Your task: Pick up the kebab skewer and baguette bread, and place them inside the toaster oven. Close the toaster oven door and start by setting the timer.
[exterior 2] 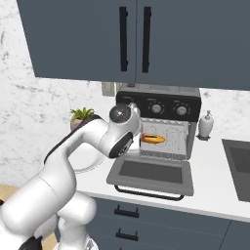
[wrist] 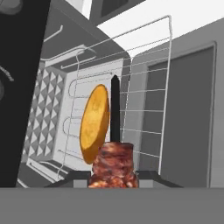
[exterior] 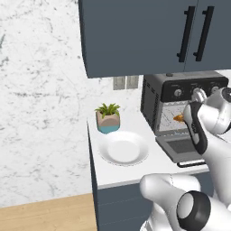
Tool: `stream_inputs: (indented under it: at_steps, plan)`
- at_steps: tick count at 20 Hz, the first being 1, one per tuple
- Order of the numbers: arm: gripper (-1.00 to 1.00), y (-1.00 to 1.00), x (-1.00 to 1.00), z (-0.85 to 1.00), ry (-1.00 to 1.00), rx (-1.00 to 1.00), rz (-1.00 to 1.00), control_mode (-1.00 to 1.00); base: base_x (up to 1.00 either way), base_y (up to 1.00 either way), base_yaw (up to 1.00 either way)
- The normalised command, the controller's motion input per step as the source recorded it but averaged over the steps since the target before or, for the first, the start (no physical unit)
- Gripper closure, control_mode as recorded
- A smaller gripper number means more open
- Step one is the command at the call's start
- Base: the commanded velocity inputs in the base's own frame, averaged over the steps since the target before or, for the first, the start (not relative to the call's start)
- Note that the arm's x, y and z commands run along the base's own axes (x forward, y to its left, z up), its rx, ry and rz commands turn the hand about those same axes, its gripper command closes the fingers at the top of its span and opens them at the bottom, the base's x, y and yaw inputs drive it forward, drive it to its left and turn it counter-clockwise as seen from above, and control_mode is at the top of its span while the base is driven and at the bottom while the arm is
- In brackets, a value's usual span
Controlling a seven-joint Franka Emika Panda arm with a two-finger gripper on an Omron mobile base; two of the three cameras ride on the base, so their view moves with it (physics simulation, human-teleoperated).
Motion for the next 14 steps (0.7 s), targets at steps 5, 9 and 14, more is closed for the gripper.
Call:
stream_inputs:
  at_steps: [5,9,14]
  plan:
    - [1.00,-0.18,0.42,-0.08,0.00,0.00,0.01,-1.00,0.00,0.00,0.00]
    - [1.00,-0.38,0.26,-0.16,0.00,0.00,0.01,-1.00,0.00,0.00,0.00]
    - [1.00,-0.19,0.36,-0.21,0.00,0.00,0.00,-1.00,0.00,0.00,0.00]
